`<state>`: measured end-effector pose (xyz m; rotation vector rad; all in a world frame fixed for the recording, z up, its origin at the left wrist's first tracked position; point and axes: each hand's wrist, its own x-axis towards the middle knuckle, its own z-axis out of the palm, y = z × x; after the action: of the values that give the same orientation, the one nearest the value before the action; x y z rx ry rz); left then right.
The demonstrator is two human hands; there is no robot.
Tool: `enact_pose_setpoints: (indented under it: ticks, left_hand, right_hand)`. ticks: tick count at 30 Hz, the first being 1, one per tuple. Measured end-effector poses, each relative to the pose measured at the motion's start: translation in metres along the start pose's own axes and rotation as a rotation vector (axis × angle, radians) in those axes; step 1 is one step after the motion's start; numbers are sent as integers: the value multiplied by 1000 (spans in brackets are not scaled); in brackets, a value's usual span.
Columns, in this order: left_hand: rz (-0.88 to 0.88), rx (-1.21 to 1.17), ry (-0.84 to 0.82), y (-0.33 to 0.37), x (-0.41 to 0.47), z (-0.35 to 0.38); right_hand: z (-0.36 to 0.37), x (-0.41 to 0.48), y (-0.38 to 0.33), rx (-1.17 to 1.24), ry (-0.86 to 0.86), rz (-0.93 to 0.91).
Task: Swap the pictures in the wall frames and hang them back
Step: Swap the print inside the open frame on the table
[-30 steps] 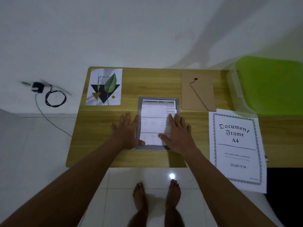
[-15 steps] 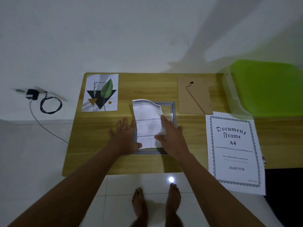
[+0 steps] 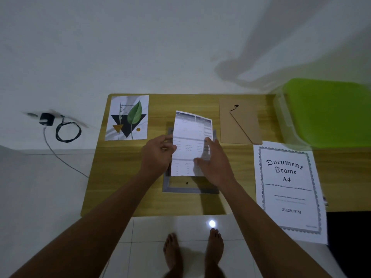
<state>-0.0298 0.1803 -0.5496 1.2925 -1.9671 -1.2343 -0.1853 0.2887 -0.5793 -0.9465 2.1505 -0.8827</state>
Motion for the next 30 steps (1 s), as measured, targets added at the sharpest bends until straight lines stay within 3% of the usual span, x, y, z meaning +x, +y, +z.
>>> enact_pose_setpoints:
  ticks: [5,7,11,14,19,22,24,30]
  left_hand:
    - [-173,-250,-11,18,5,-4]
    - [-232,-309,-7,26,10,-5]
    - [-293,-471,-51,50,14,-3]
    - [-274,-471,-37,57,17,-2]
    - [-291,-183,33,41,17,-4]
    - [-507,-425,-98,40,15,-4]
    - [-532,-563,-153,44,12,-4]
    - [-292,-454,-235,69,3,-3]
  right_hand:
    - [-4,-10,-26,-14,-78,-53]
    - [-3,-20,-37,-163,-112,-134]
    - [-1,-28,-48,-410,-18,-312]
    - [-6,-25,-52,-449,135,-303]
    - [-34,-30,-61,-59,362,-180]
    - [-49,-33,-59,295,325,-46]
    - [-60,-36,-53,486,281,31]
    - [-101,-57,-38,467,141,121]
